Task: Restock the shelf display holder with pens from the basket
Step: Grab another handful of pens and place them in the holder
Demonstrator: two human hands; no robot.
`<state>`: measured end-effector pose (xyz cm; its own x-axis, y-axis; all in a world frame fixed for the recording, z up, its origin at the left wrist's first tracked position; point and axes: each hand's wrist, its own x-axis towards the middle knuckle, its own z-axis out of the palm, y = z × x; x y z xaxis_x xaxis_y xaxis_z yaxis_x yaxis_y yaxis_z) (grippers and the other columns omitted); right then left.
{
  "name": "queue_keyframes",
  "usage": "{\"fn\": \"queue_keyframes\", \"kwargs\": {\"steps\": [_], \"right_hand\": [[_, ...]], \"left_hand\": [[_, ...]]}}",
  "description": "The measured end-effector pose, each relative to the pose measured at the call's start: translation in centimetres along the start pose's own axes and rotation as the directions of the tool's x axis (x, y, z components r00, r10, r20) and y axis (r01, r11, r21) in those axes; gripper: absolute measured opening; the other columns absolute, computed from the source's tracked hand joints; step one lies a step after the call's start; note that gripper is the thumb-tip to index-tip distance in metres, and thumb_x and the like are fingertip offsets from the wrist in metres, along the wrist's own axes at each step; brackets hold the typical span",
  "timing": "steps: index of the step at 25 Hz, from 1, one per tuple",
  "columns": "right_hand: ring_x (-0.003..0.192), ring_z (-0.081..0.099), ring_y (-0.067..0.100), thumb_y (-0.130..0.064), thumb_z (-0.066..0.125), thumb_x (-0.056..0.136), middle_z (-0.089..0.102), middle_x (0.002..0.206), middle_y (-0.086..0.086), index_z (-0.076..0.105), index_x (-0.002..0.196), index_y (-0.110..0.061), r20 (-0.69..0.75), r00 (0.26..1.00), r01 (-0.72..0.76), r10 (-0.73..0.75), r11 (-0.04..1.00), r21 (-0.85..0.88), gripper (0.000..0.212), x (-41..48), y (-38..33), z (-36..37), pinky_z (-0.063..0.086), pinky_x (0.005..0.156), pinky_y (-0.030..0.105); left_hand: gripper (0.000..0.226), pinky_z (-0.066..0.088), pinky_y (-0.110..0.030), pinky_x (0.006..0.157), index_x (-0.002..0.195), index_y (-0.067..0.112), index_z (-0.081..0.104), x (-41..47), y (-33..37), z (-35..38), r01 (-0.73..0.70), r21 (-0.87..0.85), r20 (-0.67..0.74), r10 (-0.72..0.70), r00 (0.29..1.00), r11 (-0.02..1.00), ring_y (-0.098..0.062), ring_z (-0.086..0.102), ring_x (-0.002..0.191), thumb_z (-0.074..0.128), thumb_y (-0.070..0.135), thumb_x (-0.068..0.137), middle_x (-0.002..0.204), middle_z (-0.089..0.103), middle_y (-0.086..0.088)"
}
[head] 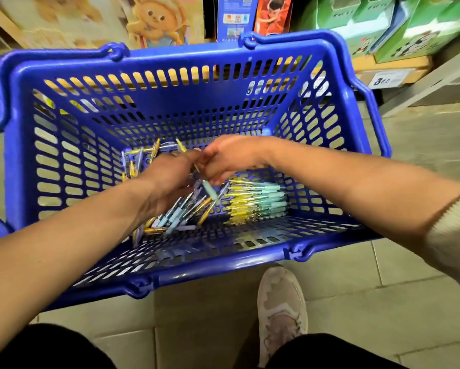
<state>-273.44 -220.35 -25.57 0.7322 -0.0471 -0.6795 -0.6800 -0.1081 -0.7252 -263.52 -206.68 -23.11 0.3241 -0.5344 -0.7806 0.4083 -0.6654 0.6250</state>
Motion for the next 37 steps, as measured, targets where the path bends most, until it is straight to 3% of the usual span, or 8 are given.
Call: {"fn": "queue_keyframes", "kwargs": {"steps": [5,9,15,21,28,31,34,37], "right_hand": [[0.091,0.072,0.011,-0.035,0.07,0.094,0.077,0.099,0.001,0.072,0.105,-0.019,-0.009,1.0,0.012,-0.015,0.971,-0.237,0.019,1.5,0.5,-0.4,0.057,0.087,0.028],[0.11,0.062,0.022,-0.044,0.059,0.099,0.066,0.115,0.0,0.066,0.127,-0.016,-0.194,0.95,-0.273,0.243,0.353,-0.895,0.04,2.0,3.8,-1.4,0.051,0.098,0.035],[0.098,0.06,0.021,-0.039,0.059,0.1,0.067,0.108,0.001,0.067,0.117,-0.015,-0.176,0.952,-0.273,0.252,0.425,-0.863,0.03,2.4,4.7,-1.4,0.051,0.086,0.033],[0.081,0.076,0.01,-0.04,0.072,0.091,0.079,0.082,-0.003,0.074,0.094,-0.016,-0.258,0.964,-0.108,0.063,0.981,-0.162,0.024,1.0,0.3,-4.0,0.059,0.077,0.024],[0.096,0.074,0.018,-0.016,0.06,0.101,0.076,0.102,0.012,0.068,0.111,-0.004,-0.037,0.999,0.026,-0.007,0.839,0.543,0.018,1.5,-0.6,-1.0,0.06,0.083,0.024],[0.097,0.074,0.011,-0.026,0.065,0.097,0.076,0.104,-0.001,0.07,0.111,-0.016,-0.117,0.988,-0.108,0.101,0.993,-0.048,0.018,1.2,1.1,-1.7,0.057,0.093,0.03],[0.096,0.065,0.013,-0.035,0.068,0.095,0.067,0.101,-0.007,0.069,0.11,-0.022,-0.15,0.973,-0.224,0.174,0.561,-0.797,0.02,1.2,3.6,-0.6,0.051,0.089,0.028],[0.086,0.063,0.015,-0.032,0.068,0.095,0.065,0.094,0.0,0.068,0.103,-0.014,-0.097,0.966,-0.191,0.241,0.406,-0.894,0.019,1.1,5.6,0.5,0.051,0.077,0.029]], "left_hand": [[0.014,0.059,-0.039,0.067,0.104,0.006,0.052,1.0,0.3,-0.8,-0.075,-0.028,-0.11,0.071,0.991,0.997,-0.021,0.069,0.072,0.042,0.014,0.109,0.091,0.073,-0.01],[0.013,0.044,-0.028,0.05,0.097,0.01,0.056,1.3,-0.3,-2.0,-0.015,0.063,-0.051,0.018,0.999,0.998,-0.013,0.055,0.055,0.047,0.014,0.106,0.076,0.068,-0.004],[0.021,0.043,-0.029,0.053,0.11,0.014,0.058,1.1,-0.1,-1.7,0.036,0.012,0.052,-0.036,0.998,0.999,-0.015,0.053,0.055,0.045,0.032,0.108,0.076,0.066,-0.005],[0.029,0.052,-0.051,0.1,0.123,0.011,0.055,1.0,0.1,-1.3,0.045,-0.022,0.015,-0.045,0.999,0.999,-0.03,0.061,0.102,0.044,0.033,0.109,0.121,0.065,-0.013],[0.025,0.049,-0.034,0.066,0.105,0.008,0.059,0.7,0.6,-1.1,0.007,0.005,0.083,-0.007,0.997,1.0,-0.017,0.056,0.064,0.047,0.03,0.107,0.083,0.066,-0.008],[0.017,0.043,-0.03,0.056,0.102,0.009,0.058,0.8,0.8,-1.4,0.038,0.084,0.021,-0.04,0.999,0.996,-0.014,0.046,0.059,0.051,0.024,0.106,0.074,0.053,-0.003],[0.015,0.042,-0.028,0.054,0.107,0.008,0.061,0.9,1.0,-1.7,0.05,0.087,0.038,-0.053,0.998,0.995,-0.012,0.044,0.056,0.057,0.022,0.103,0.069,0.047,0.0],[0.016,0.041,-0.029,0.055,0.107,0.006,0.063,1.0,0.8,-2.1,0.034,0.082,0.065,-0.04,0.997,0.996,-0.012,0.044,0.052,0.057,0.021,0.102,0.062,0.047,0.002]]}}
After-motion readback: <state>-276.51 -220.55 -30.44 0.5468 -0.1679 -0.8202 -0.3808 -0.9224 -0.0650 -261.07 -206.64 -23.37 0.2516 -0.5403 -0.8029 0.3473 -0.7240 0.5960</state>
